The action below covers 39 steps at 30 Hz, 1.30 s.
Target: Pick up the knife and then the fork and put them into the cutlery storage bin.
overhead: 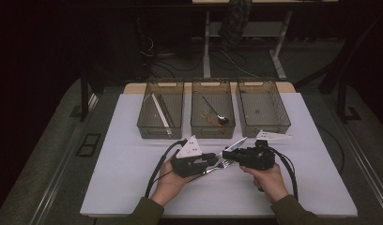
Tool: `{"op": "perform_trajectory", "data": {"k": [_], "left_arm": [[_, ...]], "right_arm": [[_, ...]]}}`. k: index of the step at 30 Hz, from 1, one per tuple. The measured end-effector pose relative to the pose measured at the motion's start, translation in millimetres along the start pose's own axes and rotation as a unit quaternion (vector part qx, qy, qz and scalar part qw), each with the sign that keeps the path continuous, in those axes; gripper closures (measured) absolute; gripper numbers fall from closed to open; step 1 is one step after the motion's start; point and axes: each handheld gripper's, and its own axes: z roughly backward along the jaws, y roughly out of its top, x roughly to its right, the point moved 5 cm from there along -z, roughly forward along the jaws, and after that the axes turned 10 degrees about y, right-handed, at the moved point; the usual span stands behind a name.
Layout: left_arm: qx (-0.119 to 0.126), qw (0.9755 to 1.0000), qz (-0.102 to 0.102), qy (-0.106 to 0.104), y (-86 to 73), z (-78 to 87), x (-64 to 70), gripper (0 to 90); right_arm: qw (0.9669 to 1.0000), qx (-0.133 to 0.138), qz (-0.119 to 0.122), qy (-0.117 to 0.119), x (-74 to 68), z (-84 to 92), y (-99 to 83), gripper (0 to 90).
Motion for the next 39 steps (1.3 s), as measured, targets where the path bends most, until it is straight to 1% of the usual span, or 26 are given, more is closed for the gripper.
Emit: {"op": "perform_trajectory", "data": {"k": [4, 6, 7, 9, 12, 15, 18, 19, 20, 21, 23, 25, 30, 35, 39], "left_arm": [[0.001, 1.0, 0.0, -0.004, 0.6, -2.9, 3.0, 76.3], [0.002, 1.0, 0.003, -0.006, 0.7, -4.1, 3.3, 76.2], [0.004, 0.9999, 0.006, -0.011, 0.5, -4.6, 3.4, 76.2], [0.006, 0.9997, 0.013, -0.021, 0.3, -5.5, 4.0, 76.1], [0.006, 0.9997, 0.011, -0.022, 0.0, -6.8, 5.3, 76.0], [0.006, 0.9996, 0.013, -0.024, -0.1, -7.4, 5.7, 75.9], [0.006, 0.9996, 0.011, -0.024, -0.3, -7.7, 5.7, 75.5], [0.006, 0.9996, 0.011, -0.024, -0.5, -8.0, 5.9, 75.2], [0.008, 0.9995, 0.012, -0.027, -0.6, -8.4, 6.2, 74.7], [0.008, 0.9994, 0.014, -0.03, -0.7, -8.5, 6.4, 74.4], [0.011, 0.9994, 0.013, -0.029, -1.1, -8.2, 6.2, 73.2], [0.015, 0.9993, 0.017, -0.029, -1.6, -7.1, 5.1, 69.8], [0.015, 0.9991, 0.024, -0.03, -4.6, -1.5, 0.3, 61.6], [0.0, 0.9992, 0.026, -0.031, -12.6, 6.0, -7.3, 54.6], [-0.013, 0.9994, 0.024, -0.021, -20.9, 14.3, -16.2, 48.7]], "right_arm": [[1.0, 0.004, 0.008, 0.004, -2.2, 1.8, 3.5, 74.8], [0.9999, 0.004, 0.013, 0.007, -3.5, 2.3, 6.2, 76.7], [0.9998, 0.002, 0.016, 0.008, -4.3, 2.6, 6.9, 77.5], [0.9996, 0.002, 0.024, 0.014, -7.0, 2.8, 9.2, 79.0], [0.999, -0.004, 0.037, 0.023, -11.1, 1.8, 11.3, 80.7], [0.9986, -0.01, 0.047, 0.024, -13.8, 0.6, 12.5, 81.8], [0.9983, -0.012, 0.051, 0.024, -15.1, 0.3, 12.9, 83.4], [0.9983, -0.013, 0.052, 0.024, -15.6, 0.2, 12.9, 84.9], [0.9982, -0.015, 0.054, 0.023, -16.1, 0.2, 12.9, 88.6], [0.9979, -0.014, 0.058, 0.023, -16.8, 0.3, 13.0, 88.7], [0.9977, -0.016, 0.064, 0.018, -17.6, 0.5, 13.2, 88.9], [0.9976, -0.017, 0.065, 0.014, -17.4, 1.5, 13.5, 88.9], [0.9973, -0.021, 0.07, -0.004, -15.1, 7.6, 16.6, 88.8], [0.9964, -0.028, 0.076, -0.025, -12.3, 16.0, 21.1, 88.8], [0.9953, -0.036, 0.079, -0.043, -8.5, 25.4, 25.4, 88.8]]}}
